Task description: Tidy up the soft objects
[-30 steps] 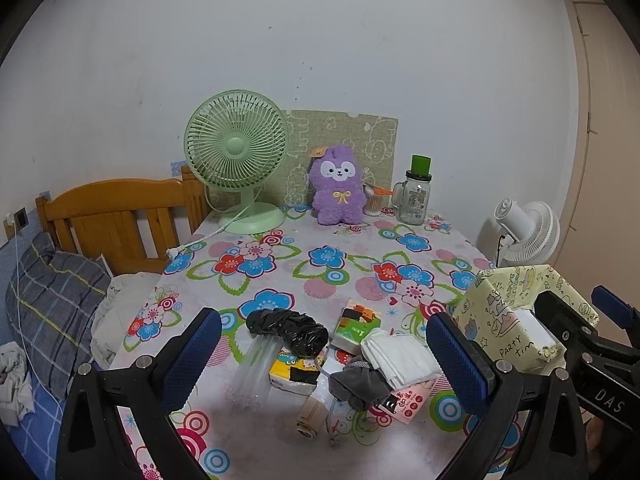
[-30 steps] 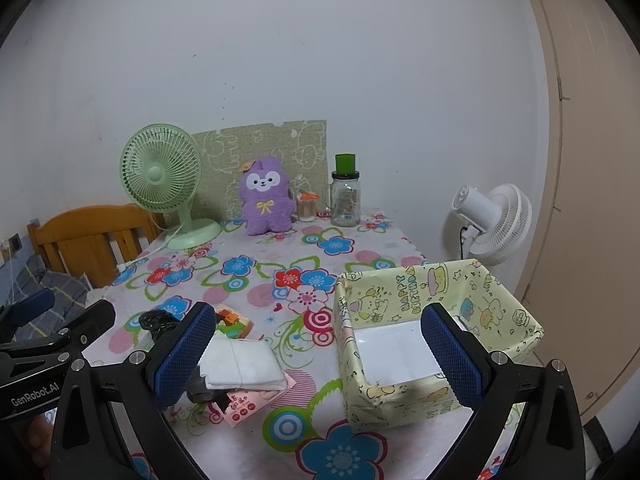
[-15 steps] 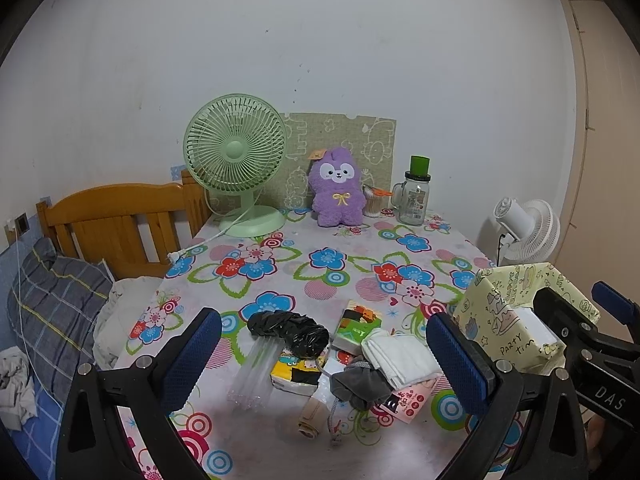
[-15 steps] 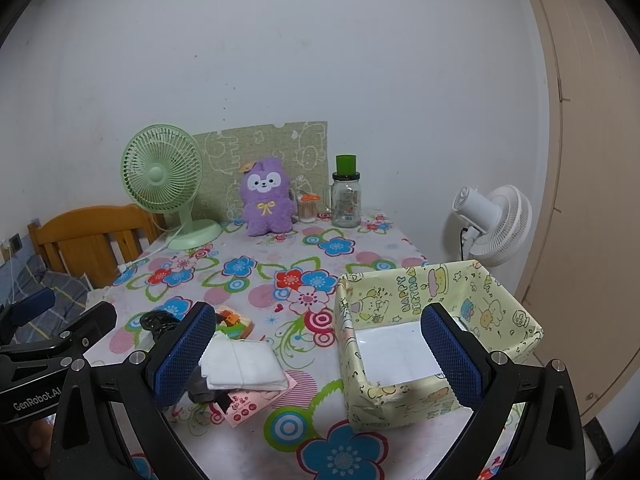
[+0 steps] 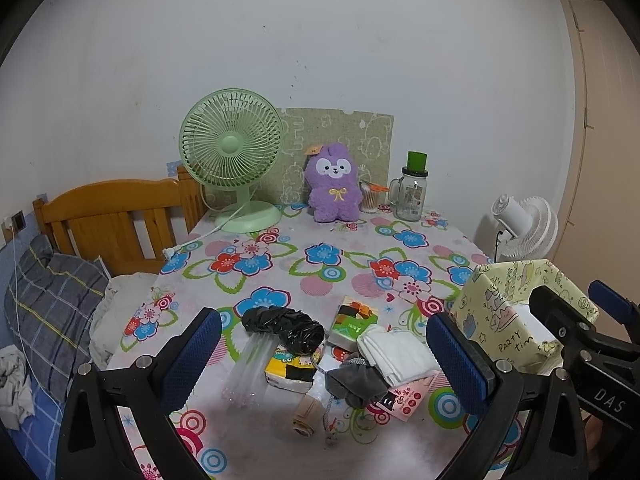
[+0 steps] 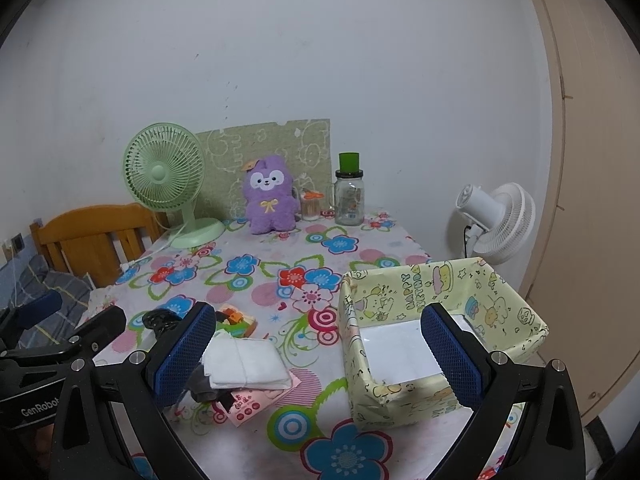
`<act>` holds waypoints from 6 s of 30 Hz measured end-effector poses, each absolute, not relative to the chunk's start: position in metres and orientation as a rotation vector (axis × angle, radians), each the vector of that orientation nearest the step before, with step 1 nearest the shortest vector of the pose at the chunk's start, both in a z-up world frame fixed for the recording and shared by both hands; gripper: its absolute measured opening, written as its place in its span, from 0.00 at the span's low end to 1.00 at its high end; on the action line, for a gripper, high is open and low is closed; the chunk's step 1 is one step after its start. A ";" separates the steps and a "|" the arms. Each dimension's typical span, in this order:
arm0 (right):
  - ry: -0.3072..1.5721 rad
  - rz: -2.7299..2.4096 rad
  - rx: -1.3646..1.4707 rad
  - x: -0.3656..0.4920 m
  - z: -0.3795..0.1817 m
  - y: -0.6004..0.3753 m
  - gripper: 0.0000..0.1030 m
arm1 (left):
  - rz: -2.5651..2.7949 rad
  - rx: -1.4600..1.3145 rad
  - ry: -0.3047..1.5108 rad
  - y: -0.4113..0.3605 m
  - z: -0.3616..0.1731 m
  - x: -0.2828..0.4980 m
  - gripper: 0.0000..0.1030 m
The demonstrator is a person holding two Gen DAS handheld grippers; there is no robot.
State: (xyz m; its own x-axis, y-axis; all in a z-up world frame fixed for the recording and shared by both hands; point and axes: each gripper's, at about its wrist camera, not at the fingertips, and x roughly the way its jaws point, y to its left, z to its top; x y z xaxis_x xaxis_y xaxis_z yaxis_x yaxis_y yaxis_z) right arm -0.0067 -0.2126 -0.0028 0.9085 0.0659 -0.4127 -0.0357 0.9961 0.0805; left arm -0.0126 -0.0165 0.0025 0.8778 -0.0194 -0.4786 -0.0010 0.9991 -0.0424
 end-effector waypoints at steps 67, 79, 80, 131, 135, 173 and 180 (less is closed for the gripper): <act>0.780 0.223 0.042 0.118 -0.098 -0.132 0.97 | -0.019 0.015 0.808 0.005 -0.094 0.089 0.97; 0.906 0.221 0.132 0.140 -0.125 -0.138 0.97 | -0.007 0.043 0.850 0.005 -0.110 0.102 0.97; 0.917 0.223 0.139 0.140 -0.126 -0.138 0.97 | -0.008 0.044 0.852 0.005 -0.111 0.103 0.98; 0.798 0.250 0.180 0.103 -0.078 -0.143 0.56 | -0.075 -0.061 0.777 0.011 -0.077 0.076 0.41; 0.772 0.256 0.182 0.099 -0.067 -0.144 0.56 | -0.073 -0.067 0.738 0.011 -0.062 0.072 0.41; 0.665 0.151 0.179 0.067 -0.011 -0.220 0.56 | -0.138 0.004 0.628 -0.058 0.001 0.051 0.41; 0.656 0.124 0.184 0.067 -0.008 -0.240 0.56 | -0.161 0.024 0.619 -0.080 0.007 0.053 0.41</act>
